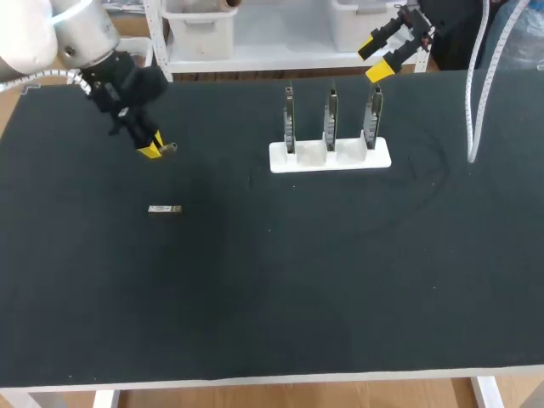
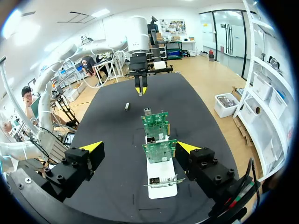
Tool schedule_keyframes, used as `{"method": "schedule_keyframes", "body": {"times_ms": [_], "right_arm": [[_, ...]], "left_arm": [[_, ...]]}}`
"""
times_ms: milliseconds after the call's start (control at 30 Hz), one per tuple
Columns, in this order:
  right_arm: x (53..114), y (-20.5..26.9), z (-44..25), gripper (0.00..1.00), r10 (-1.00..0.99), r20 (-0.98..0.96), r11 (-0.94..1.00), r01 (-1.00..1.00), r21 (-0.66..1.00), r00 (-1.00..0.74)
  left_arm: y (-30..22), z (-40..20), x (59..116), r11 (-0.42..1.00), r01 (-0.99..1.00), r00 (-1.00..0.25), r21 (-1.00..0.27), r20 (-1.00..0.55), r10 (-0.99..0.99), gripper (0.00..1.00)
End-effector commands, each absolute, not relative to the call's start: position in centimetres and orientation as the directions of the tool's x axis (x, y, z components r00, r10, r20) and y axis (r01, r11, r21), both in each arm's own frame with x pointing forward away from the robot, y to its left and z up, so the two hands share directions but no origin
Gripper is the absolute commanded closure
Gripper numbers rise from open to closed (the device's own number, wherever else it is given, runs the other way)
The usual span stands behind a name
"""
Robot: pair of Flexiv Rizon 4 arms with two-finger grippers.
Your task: Pick up the optical module with the left hand, and insert it into the network port with the right hand.
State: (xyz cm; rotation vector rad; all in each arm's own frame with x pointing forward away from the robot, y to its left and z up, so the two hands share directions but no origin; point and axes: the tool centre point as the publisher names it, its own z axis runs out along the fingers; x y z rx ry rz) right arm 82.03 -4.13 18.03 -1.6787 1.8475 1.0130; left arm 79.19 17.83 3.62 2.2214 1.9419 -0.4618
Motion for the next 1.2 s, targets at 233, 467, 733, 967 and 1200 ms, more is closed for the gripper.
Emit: {"method": "schedule_keyframes", "body": {"times_ms": [233,467,733,967,1200], "right_arm": [[82.9,-4.1,18.1,0.00,-0.652,-0.740,-0.139,-0.934,0.329,-0.163],[82.9,-4.1,18.1,0.00,-0.652,-0.740,-0.139,-0.934,0.329,-0.163],[82.9,-4.1,18.1,0.00,-0.652,-0.740,-0.139,-0.934,0.329,-0.163],[82.9,-4.1,18.1,0.00,-0.652,-0.740,-0.139,-0.934,0.329,-0.163],[82.9,-4.1,18.1,0.00,-0.652,-0.740,-0.139,-0.934,0.329,-0.163]], "left_arm": [[17.7,4.3,79.4,-0.201,0.977,0.149,-0.066,-0.459,0.876,1.00],[16.1,7.6,80.8,-0.291,0.956,0.215,0.045,-0.781,0.587,1.00],[13.6,10.6,81.6,-0.338,0.934,0.252,0.114,-0.881,0.400,1.00],[12.3,11.9,82.4,-0.373,0.917,0.273,0.142,-0.905,0.326,1.00],[11.9,11.4,82.0,-0.380,0.917,0.278,0.121,-0.877,0.392,1.00]]}}
